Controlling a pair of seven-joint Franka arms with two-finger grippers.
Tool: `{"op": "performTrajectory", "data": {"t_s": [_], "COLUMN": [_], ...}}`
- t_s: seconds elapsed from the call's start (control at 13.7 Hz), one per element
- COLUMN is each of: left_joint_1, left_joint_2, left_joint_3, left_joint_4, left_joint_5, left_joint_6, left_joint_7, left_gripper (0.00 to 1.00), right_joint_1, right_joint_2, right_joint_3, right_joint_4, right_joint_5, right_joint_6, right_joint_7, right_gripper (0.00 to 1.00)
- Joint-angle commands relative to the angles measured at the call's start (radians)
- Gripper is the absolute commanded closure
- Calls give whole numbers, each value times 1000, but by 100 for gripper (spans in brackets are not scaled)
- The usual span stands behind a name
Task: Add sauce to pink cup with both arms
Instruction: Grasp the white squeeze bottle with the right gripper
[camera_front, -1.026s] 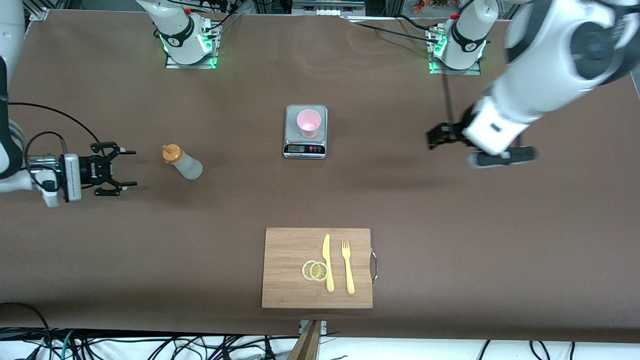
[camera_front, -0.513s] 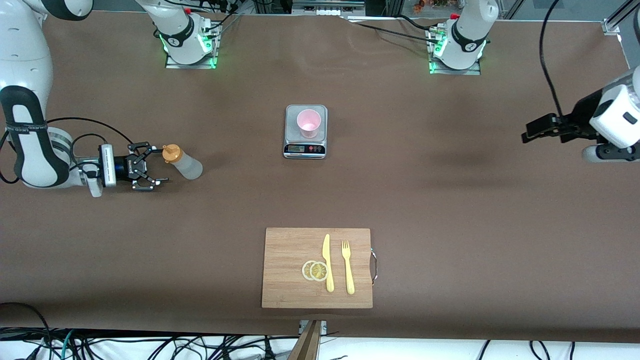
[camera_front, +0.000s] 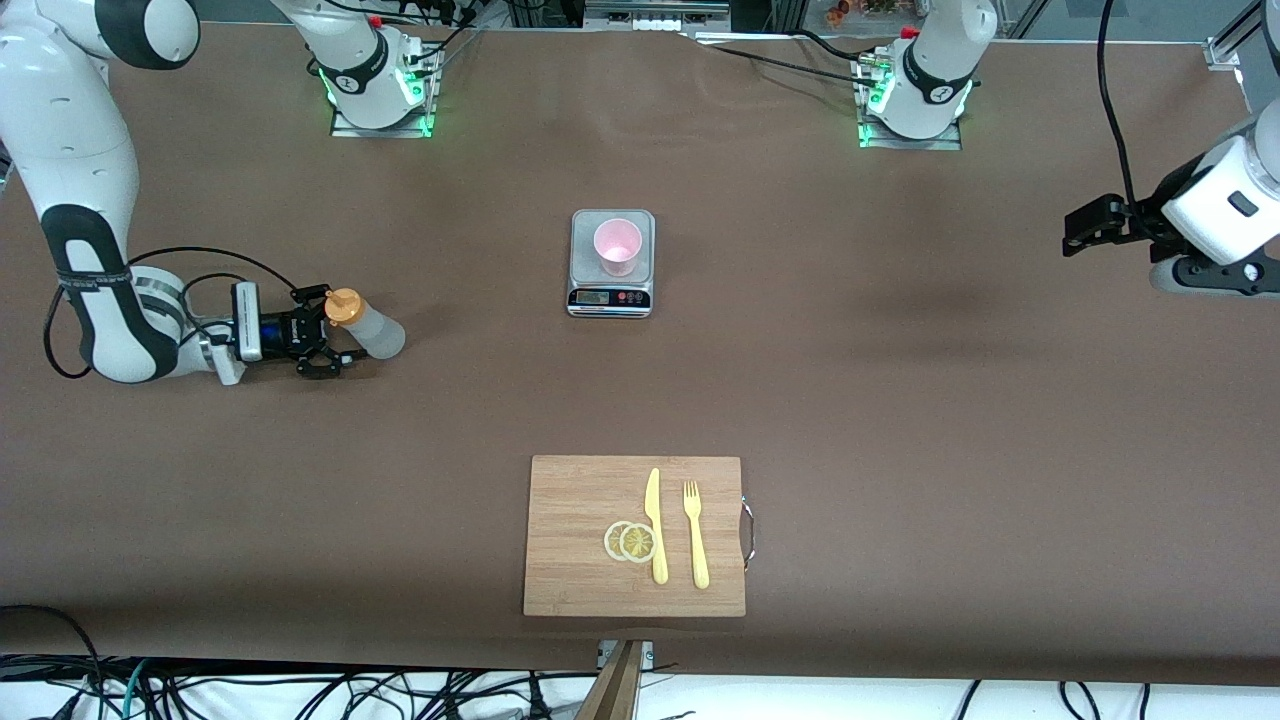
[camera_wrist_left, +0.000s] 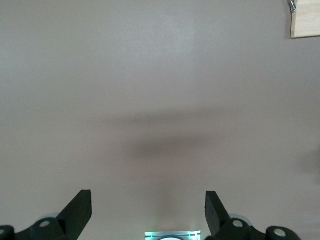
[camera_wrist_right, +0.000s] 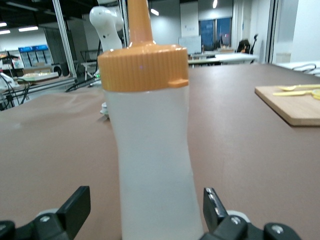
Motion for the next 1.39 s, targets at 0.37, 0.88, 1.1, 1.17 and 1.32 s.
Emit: {"op": "performTrajectory", "data": {"t_s": [0.37,0.88,1.1,1.17,1.32], "left_joint_1": [19,22,22,22,22], "left_joint_2": [-3,-1,-3,-1,-3], "left_joint_3": [-21,-15,-15,-15,-15], "left_joint_4": [-5,-4,-4,-4,-4], "left_joint_5": [16,9,9,9,9], "left_joint_6": [-21,-16,-16,-16,-16], "left_joint_7": [24,26,26,26,26], "left_gripper": [0,0,0,0,0], "right_joint_1": [43,62,66,74,101], "right_joint_2": [19,7,2,-5,-39], "right_joint_3": [21,21,20,20,20], "right_joint_4": [-3,20,35,38,40], "right_joint_5": [82,2,2,2,2], "right_joint_6": [-41,-70,-77,-77,-70], "right_joint_7": [15,208,265,292,381], "right_gripper": [0,66,88,88,91]}}
